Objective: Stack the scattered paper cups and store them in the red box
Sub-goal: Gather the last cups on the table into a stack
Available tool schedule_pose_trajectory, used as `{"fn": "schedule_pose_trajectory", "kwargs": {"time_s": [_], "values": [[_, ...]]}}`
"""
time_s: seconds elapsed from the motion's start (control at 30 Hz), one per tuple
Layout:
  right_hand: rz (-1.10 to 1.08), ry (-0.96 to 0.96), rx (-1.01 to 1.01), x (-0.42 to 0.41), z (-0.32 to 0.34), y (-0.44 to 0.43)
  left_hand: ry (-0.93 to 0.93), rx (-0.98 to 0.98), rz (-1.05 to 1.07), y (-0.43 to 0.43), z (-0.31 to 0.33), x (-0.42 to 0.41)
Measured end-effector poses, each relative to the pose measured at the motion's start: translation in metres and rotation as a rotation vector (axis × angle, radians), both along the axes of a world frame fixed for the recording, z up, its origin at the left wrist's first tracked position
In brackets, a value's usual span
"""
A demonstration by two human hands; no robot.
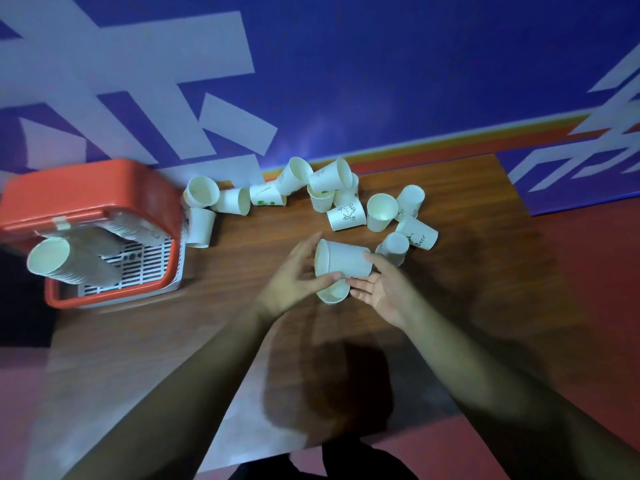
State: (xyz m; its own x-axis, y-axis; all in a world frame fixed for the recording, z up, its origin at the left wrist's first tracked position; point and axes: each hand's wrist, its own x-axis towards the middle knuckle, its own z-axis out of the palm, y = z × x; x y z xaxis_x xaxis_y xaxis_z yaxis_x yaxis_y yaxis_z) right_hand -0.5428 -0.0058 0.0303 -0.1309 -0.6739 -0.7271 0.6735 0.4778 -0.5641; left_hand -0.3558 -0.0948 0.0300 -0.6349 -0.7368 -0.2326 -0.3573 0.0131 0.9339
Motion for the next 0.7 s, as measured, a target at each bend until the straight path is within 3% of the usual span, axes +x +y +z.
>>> {"fn": "schedule_pose_trajectory", "kwargs": {"time_s": [0.1,0.13,0.23,0.3,0.53,0.7], "values": [[0.060,0.101,-0.002,0.004,0.004,-0.012,0.014,-0.064,0.064,-0.005,0.008,-0.002],[0.071,0.273,0.007,0.001,0.004,-0.015,-0.005,-0.091,0.066,-0.008,0.009,0.000],[0.126,1.079,0.023,-0.026,-0.005,-0.021,-0.124,-0.266,-0.035,-0.012,0.006,0.008],[0.182,1.368,0.062,-0.045,-0.015,-0.021,-0.194,-0.401,-0.146,-0.008,0.002,0.007],[0.623,1.678,0.133,-0.069,-0.048,-0.020,-0.408,-0.538,-0.304,0.003,-0.036,-0.006],[0.765,1.801,0.114,-0.073,-0.059,-0.023,-0.545,-0.524,-0.380,0.008,-0.054,-0.009]]}}
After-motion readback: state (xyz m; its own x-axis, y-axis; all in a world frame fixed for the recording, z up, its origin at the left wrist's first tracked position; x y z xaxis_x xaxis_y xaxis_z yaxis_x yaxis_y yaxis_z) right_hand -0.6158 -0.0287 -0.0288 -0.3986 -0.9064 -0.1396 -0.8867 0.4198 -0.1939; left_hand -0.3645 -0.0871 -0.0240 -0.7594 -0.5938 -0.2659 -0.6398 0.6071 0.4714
